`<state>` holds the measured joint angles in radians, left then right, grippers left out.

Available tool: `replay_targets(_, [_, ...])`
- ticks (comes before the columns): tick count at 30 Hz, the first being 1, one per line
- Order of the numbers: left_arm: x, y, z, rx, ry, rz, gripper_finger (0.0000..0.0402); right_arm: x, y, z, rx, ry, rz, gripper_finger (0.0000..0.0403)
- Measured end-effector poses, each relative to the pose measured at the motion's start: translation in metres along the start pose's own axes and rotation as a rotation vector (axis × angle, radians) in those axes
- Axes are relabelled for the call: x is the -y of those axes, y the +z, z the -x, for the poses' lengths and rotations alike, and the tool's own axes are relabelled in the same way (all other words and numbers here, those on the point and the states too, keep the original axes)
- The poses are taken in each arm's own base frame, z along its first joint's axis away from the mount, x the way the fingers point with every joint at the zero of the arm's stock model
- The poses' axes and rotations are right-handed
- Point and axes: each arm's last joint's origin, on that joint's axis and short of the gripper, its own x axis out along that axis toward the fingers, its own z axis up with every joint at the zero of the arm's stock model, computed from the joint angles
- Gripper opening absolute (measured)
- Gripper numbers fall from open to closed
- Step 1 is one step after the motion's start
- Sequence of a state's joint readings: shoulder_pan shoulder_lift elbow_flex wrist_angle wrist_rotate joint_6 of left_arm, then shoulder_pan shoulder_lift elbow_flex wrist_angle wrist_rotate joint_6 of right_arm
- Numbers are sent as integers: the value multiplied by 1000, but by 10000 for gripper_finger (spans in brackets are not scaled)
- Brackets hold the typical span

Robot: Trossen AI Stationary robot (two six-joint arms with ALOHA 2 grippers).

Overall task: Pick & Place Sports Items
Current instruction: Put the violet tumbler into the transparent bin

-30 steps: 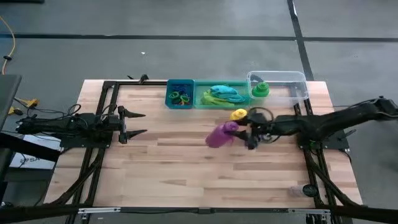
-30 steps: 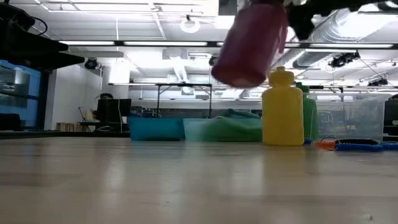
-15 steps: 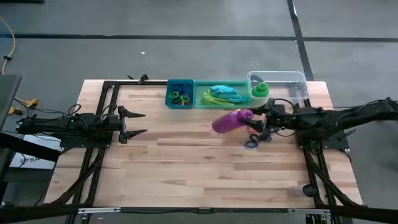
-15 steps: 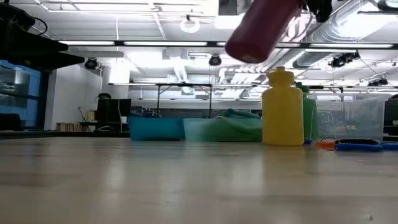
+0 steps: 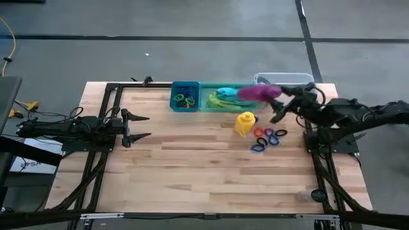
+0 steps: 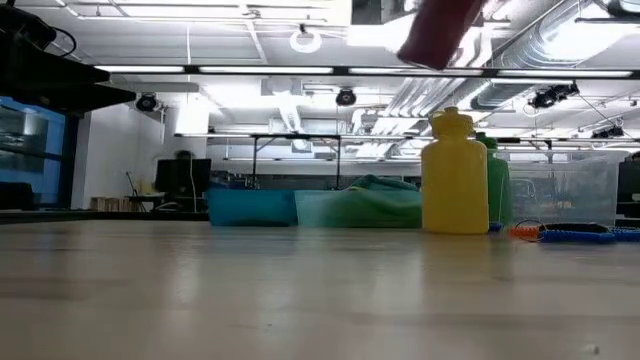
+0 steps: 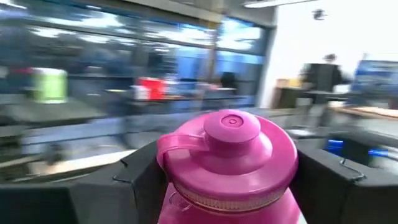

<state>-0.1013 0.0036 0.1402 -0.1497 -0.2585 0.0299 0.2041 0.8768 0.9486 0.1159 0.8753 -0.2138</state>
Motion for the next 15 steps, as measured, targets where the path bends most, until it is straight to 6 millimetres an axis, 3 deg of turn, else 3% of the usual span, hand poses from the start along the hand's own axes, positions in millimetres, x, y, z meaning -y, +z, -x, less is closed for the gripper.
replay_targets(15, [0, 0, 0, 0, 0, 0, 368, 51, -9, -27, -106, -559, 84, 204])
